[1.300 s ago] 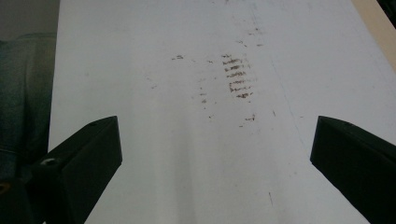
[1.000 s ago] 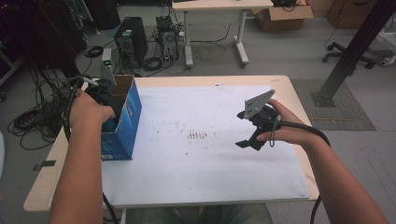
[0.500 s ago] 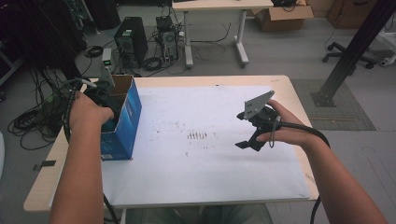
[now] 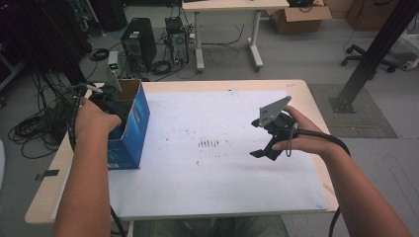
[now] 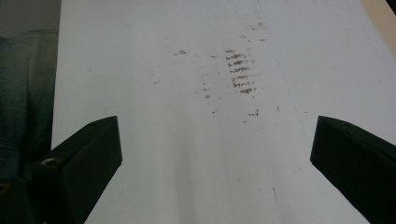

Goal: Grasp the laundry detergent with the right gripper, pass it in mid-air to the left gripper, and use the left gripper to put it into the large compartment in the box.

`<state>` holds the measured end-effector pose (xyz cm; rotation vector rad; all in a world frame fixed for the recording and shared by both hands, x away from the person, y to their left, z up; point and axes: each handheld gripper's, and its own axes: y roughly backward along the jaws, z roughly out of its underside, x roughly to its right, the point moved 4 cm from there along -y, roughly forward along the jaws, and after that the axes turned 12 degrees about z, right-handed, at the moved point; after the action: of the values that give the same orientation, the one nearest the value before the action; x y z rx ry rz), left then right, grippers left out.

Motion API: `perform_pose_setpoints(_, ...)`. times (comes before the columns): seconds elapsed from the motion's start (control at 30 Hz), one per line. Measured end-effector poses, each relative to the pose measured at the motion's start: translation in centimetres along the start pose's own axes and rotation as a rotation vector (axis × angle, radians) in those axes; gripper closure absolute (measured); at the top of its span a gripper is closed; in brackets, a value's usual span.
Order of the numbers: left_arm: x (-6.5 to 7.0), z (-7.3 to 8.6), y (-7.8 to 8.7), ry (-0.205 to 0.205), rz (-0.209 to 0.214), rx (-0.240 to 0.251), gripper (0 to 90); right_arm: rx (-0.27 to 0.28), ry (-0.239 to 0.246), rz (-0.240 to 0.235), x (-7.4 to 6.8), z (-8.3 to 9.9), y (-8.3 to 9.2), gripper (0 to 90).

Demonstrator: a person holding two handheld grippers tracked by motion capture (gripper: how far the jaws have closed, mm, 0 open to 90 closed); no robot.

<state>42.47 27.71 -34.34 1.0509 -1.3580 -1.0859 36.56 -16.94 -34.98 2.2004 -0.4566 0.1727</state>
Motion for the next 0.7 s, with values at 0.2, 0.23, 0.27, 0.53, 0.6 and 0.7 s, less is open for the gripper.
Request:
perform_pose_setpoints(0.2,-0.2,0.1,0.0,-0.004,-0.001,0.005,33.7,0.000,0.003,-0.003,-0.1,-0.2,-0.1,2.2)
perform_pose_setpoints(0.23,-0.2,0.1,0.0,-0.006,-0.002,0.005,33.6,0.000,0.003,-0.004,-0.1,-0.2,-0.1,2.1)
perform_pose_setpoints(0.27,-0.2,0.1,0.0,-0.006,0.000,0.004,33.0,0.001,0.003,-0.004,-0.1,-0.2,-0.1,2.2)
perform_pose_setpoints(0.53,0.4,0.0,0.9,-0.021,-0.019,0.009,28.5,0.000,0.002,-0.002,-0.1,-0.1,-0.1,2.2)
perform_pose_setpoints(0.6,0.5,0.0,1.2,-0.024,-0.022,0.008,28.3,0.005,0.003,-0.002,-0.1,-0.1,0.0,2.2)
perform_pose_setpoints(0.7,0.6,0.1,1.4,-0.021,-0.034,0.007,26.3,0.004,0.002,-0.001,-0.2,0.0,0.0,2.2)
